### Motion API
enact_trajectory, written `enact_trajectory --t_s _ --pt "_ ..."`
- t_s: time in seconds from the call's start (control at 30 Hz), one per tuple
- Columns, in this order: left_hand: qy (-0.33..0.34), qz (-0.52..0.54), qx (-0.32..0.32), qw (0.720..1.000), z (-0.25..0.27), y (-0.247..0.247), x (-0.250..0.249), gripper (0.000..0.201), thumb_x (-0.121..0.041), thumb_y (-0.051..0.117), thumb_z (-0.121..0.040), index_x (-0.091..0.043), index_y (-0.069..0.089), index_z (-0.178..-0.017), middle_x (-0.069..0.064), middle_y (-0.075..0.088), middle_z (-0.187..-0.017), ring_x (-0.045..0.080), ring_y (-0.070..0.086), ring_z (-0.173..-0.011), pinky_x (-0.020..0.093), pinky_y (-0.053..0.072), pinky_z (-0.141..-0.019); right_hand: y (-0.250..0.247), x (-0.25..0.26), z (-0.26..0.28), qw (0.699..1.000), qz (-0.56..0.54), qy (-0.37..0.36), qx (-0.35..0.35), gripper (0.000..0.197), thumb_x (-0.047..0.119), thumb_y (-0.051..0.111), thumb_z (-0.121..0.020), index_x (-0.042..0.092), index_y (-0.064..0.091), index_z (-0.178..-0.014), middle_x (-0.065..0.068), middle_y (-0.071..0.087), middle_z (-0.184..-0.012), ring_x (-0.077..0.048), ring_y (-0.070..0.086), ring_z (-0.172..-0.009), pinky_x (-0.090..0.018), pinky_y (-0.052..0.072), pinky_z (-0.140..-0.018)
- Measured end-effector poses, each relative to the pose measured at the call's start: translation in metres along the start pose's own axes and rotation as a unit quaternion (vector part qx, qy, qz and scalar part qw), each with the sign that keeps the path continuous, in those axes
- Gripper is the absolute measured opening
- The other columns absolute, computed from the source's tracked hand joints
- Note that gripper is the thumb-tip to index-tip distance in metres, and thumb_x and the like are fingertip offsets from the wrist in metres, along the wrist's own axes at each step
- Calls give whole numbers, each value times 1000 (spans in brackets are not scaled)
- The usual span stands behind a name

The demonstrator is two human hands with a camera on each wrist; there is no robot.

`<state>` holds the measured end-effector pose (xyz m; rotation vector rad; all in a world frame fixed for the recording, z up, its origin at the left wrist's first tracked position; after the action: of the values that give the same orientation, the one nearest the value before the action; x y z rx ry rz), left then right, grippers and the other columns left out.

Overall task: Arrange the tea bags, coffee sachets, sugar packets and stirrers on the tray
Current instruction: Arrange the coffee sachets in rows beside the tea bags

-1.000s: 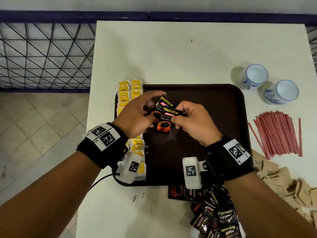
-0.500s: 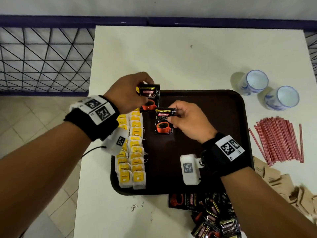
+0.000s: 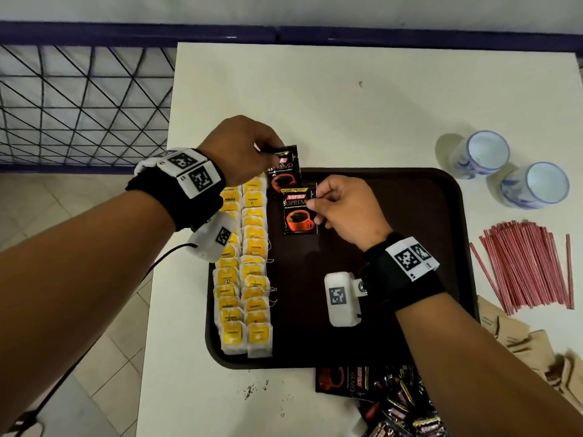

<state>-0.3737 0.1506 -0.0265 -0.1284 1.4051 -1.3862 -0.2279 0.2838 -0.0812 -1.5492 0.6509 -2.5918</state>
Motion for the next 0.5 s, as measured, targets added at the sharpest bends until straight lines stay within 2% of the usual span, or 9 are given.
enact_trajectory --t_s 0.07,0.17,0.23,0.3,0.37,0.43,0.5 --pt "-4 7 6 1000 -1 0 0 13 -24 73 -84 -25 73 -97 -9 68 -85 4 62 -76 21 46 -73 1 0 -3 1000 3 3 -3 20 6 70 -90 19 60 -79 -3 67 -68 -12 67 -53 -23 49 -46" --pt "-10 18 7 1000 -2 0 -1 16 -20 74 -82 -24 74 -98 -5 71 -89 12 66 -86 29 52 -81 1 2 -7 1000 24 -2 -11 22 8 69 -91 23 60 -78 0 68 -71 -11 68 -54 -22 48 -49" --pt "-11 9 2 1000 -3 0 -1 19 -20 72 -85 -25 74 -103 -4 72 -93 12 65 -88 29 51 -81 0 6 -9 999 32 -7 -23 23 10 69 -91 26 60 -78 2 67 -71 -10 68 -53 -20 47 -49" --pt "-12 -4 -1 1000 -5 1 -1 22 -19 67 -88 -26 73 -108 -7 70 -93 9 61 -86 23 45 -77 1 9 -12 999 36 -8 -31 21 11 68 -92 25 60 -78 2 67 -71 -11 68 -53 -20 47 -48" --pt "-14 -17 0 1000 -5 4 0 24 -19 64 -91 -27 72 -112 -8 69 -94 5 57 -76 19 39 -74 4 10 -14 999 39 0 -34 13 11 67 -92 20 63 -83 1 68 -73 -12 69 -53 -21 48 -48" --pt "-13 -28 3 1000 -5 7 0 24 -19 62 -93 -26 72 -114 -3 71 -100 4 54 -69 20 39 -73 8 11 -17 998 45 7 -36 8 10 66 -92 16 64 -87 -1 69 -73 -15 70 -55 -22 49 -49" --pt "-13 -34 0 999 -4 8 -1 24 -19 62 -93 -24 71 -114 -1 70 -105 9 56 -78 23 41 -75 11 13 -20 998 51 9 -41 10 9 65 -92 17 62 -86 -3 69 -73 -17 70 -55 -23 50 -49"
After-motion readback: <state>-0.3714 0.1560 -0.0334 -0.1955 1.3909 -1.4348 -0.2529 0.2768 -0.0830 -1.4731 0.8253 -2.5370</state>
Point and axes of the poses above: each hand's wrist, its own z-axis away from the middle knuckle, its own y-axis out of the palm, x = y × z, the point moved 6 cm from there along -z, towards the middle knuckle
